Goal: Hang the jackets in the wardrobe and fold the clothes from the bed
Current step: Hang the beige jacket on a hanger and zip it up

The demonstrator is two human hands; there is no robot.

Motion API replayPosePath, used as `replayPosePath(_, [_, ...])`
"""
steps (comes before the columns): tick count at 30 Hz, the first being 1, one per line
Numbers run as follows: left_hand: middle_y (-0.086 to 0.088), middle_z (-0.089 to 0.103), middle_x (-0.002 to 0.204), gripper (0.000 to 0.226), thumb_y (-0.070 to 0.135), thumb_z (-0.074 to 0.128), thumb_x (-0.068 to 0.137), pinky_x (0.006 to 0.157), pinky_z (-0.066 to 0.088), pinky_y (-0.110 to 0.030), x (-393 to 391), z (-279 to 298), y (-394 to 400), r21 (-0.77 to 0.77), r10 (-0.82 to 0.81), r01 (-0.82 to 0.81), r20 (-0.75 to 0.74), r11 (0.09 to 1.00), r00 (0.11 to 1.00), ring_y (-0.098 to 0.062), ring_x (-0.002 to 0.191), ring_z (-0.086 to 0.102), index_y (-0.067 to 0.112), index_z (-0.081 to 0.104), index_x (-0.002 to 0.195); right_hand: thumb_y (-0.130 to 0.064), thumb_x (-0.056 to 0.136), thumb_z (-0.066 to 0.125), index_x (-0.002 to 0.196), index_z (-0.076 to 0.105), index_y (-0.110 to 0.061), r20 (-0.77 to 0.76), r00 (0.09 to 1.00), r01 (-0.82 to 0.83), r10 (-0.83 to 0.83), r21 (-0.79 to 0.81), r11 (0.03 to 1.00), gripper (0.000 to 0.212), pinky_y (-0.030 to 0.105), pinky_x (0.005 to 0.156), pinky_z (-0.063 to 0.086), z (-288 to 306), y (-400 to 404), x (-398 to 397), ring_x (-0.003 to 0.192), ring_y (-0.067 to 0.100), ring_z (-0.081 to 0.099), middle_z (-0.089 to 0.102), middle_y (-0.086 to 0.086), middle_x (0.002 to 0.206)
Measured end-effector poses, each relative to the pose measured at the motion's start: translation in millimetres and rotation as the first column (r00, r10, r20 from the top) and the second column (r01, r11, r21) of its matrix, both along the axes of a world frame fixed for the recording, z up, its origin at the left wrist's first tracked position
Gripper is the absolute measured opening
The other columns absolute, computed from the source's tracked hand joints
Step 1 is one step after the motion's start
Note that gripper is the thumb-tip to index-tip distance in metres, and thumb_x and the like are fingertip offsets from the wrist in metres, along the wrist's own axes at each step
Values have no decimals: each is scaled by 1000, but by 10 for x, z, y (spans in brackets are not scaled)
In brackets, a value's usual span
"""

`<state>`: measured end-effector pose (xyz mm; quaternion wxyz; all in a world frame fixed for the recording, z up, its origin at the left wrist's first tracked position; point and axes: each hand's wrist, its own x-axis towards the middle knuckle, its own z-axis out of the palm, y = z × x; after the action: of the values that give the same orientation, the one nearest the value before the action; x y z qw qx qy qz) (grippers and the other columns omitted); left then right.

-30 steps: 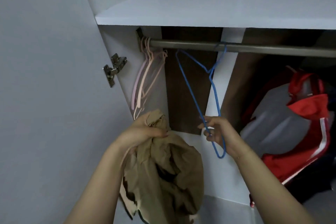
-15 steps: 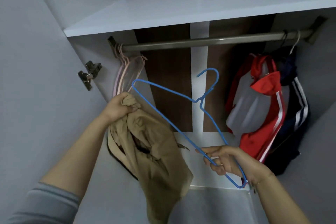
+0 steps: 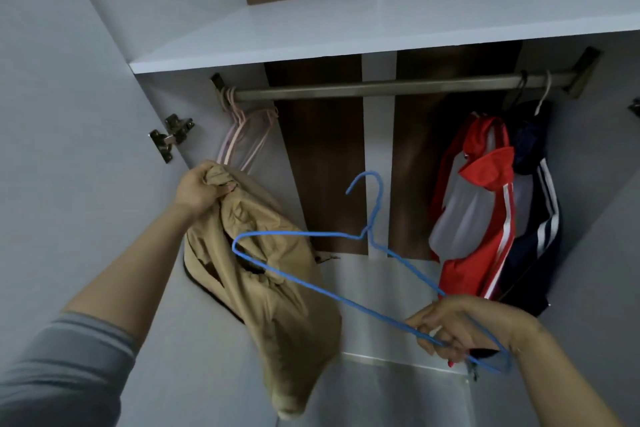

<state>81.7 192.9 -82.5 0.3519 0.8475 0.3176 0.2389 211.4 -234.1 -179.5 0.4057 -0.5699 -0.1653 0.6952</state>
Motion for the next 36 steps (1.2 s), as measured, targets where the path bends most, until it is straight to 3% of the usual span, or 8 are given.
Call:
replayPosePath(3, [-18,64,97,24,3,76,80,88,48,-38,-24,57,-169,105,-98,102,-47,989,994,-29,95,59,-1,62,99,-42,90,58,99,74,-13,81,995,-50,50,-4,999,34,24,53,39,-162,65,-88,54,15,52,60,12,84])
replayPosePath(9, [-6,60,93,21,13,78,77,81,48,-42,-47,119,-771,403,-366,386,-128,830,922,-25,92,59,9,65,93,-76,70,61,107,73,-8,179,962,201,-206,48,978,78,24,47,40,-370,515,-336,49,15,51,62,6,70])
replayPosePath(15, [3,52,96,20,12,65,80,72,49,-44,-184,49,-1214,494,-378,515,-356,701,855,-21,92,55,19,60,97,-68,66,67,114,64,2,176,892,395,-417,148,907,84,23,41,35,-342,815,-590,45,13,47,60,3,60])
replayPosePath(19, [-1,50,99,24,16,69,80,76,49,-45,-304,-117,-1115,397,-312,477,-412,784,856,-22,90,52,17,57,102,-62,70,63,102,71,1,249,827,439,-505,277,855,71,26,44,32,-332,816,-665,44,12,41,51,10,63])
replayPosePath(25, [2,30,132,107,57,78,69,93,47,-31,-360,-333,-875,255,-283,429,-457,867,843,-14,108,46,38,13,152,-58,71,64,68,56,-4,348,807,341,-477,385,858,54,25,46,26,-113,809,-599,44,12,32,37,7,52])
replayPosePath(28, [7,33,133,79,65,63,78,82,51,-32,-235,-364,-879,419,-278,439,-392,795,877,-11,107,47,39,31,146,-60,73,62,66,56,-5,383,815,255,-435,439,862,56,24,46,28,-21,786,-538,43,11,34,37,5,50])
replayPosePath(32, [9,53,100,10,33,59,94,82,48,-40,-4,-277,-864,410,-447,505,-236,759,863,-14,92,53,26,54,99,-76,72,63,66,58,-11,465,818,149,-338,395,906,66,20,45,35,16,783,-404,45,9,42,46,1,51])
replayPosePath(36, [14,53,94,6,20,59,95,80,38,-21,100,-234,-771,392,-504,558,-239,732,830,-12,90,52,25,56,98,-92,58,57,71,72,-27,483,867,9,-124,234,972,68,24,63,55,47,802,-168,62,8,65,69,-5,67])
